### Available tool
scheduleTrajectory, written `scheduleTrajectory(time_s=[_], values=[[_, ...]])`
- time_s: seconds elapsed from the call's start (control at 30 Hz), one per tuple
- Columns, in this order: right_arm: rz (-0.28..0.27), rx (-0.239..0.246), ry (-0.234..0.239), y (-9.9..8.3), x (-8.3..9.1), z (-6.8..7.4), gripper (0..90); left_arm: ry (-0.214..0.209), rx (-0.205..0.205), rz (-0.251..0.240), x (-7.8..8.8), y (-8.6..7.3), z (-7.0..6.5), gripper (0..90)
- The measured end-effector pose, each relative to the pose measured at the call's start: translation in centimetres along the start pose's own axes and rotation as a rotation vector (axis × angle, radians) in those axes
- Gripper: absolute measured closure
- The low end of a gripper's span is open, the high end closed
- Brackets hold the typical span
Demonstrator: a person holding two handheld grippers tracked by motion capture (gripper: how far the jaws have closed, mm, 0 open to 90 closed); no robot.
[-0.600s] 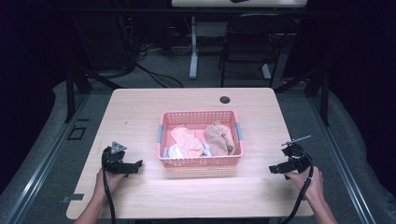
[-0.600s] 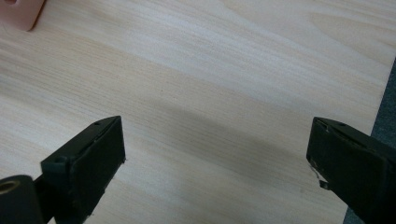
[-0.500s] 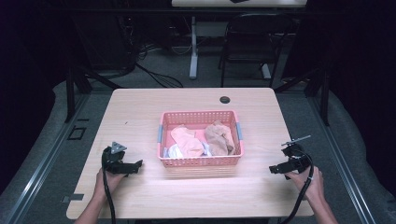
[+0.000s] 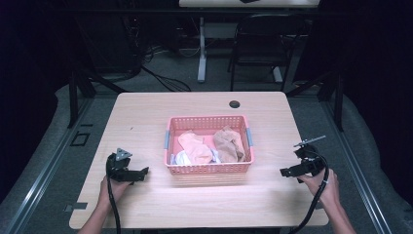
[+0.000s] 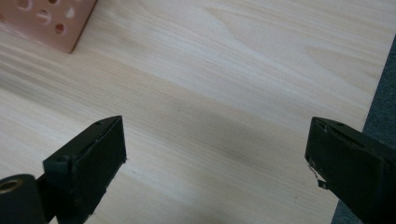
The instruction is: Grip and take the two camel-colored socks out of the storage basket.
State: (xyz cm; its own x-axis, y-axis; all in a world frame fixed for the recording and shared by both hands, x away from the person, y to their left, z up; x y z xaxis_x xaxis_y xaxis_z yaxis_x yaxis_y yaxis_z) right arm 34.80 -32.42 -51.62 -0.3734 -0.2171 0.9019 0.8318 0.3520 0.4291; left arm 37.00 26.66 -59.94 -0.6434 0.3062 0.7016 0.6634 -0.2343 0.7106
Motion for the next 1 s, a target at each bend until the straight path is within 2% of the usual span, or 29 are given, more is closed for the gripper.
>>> scheduleTrajectory(time_s=[0.33, 0.5, 0.6, 0.7, 1.0], values=[[0.011, 0.046, 0.001, 2.1, 2.3, 0.8, 5.7, 0.000, 0.000, 0.002, 0.0, 0.0, 0.0, 0.0], [0.041, 0.062, 0.007, 3.0, 3.0, 1.0, 5.9, -0.001, 0.000, 0.002, 0.0, 0.0, 0.0, 0.0], [0.077, 0.092, 0.005, 4.0, 3.7, 1.2, 5.9, 0.000, 0.000, 0.002, 0.0, 0.0, 0.0, 0.0], [0.077, 0.107, -0.004, 5.0, 4.2, 1.5, 5.8, -0.001, 0.000, 0.002, 0.0, 0.0, 0.0, 0.0], [0.133, 0.161, 0.004, 7.9, 5.6, 2.9, 5.2, 0.000, 0.000, 0.001, 0.0, 0.0, 0.0, 0.0]])
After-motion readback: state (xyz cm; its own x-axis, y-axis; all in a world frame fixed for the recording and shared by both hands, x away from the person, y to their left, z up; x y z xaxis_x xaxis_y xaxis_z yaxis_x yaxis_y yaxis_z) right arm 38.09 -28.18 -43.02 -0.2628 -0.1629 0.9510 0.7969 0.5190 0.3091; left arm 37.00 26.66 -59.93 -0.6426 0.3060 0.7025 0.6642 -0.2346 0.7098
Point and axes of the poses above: each handheld gripper's, and its own axes: x roughly backward along the jaws, y roughly out of its top, z roughly to its left, the point moved 1 cm from there along -x, roughly forward along the jaws, and after that the axes turned 4 degrees about x, right-handed, at the moved point
